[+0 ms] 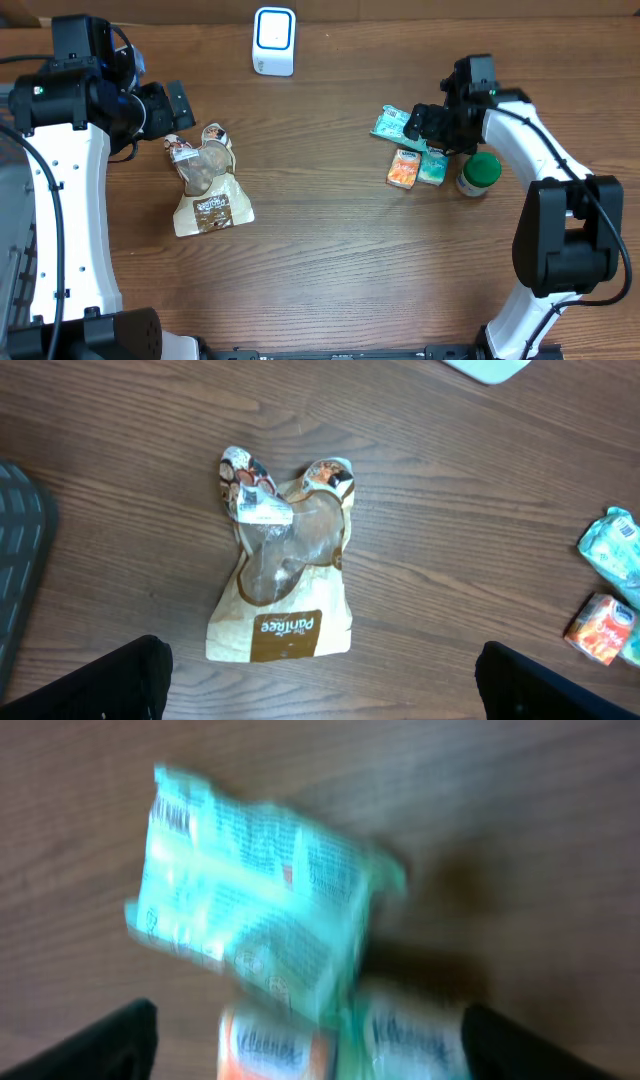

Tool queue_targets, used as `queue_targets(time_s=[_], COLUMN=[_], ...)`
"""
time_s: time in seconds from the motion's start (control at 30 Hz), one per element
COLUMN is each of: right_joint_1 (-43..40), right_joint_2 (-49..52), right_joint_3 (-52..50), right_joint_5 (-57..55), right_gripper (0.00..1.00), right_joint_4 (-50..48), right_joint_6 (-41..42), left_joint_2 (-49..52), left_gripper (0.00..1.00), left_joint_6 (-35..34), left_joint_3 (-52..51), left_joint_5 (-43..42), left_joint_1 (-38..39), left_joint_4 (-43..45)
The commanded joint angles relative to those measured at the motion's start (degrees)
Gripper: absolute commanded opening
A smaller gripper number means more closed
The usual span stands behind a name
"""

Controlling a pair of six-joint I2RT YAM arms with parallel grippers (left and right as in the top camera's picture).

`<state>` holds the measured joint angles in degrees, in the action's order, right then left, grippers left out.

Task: Scan the item barcode
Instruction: 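Carry the green pack right and drop it beside the Kleenex packs, then reach the right gripper left to the Panifee snack bag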

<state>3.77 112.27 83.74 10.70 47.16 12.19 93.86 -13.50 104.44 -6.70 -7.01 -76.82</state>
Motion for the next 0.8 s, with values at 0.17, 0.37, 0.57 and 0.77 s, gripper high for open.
queue_targets(time_s=[0.17,0.37,0.57,0.77], right_joint_1=[6.97,20.72,31.21,39.60], right_joint_2=[-1.62,0.57,8.04,15.67], right_joint_3=[15.43,13.94,13.94,13.99], right_joint_5=[21.11,21.38,19.39,17.77], right_gripper=[1.00,1.00,0.81,0.76], right_joint_4=[13.51,2.69,-8.83,-19.41], right_joint_6=[-2.14,-0.68,6.38,10.86], left_joint_2=[-0.85,-0.85,-0.85,-0.85], left_gripper=[1.00,1.00,1.00,1.00], left_joint_6=[0.42,0.42,0.42,0.42], left_joint_3=[0.39,0.39,0.39,0.39], left_joint_5=[-0.22,-0.22,-0.22,-0.22], left_joint_1=[-0.11,-0.11,-0.11,-0.11], left_joint_4=[0.15,0.15,0.15,0.15])
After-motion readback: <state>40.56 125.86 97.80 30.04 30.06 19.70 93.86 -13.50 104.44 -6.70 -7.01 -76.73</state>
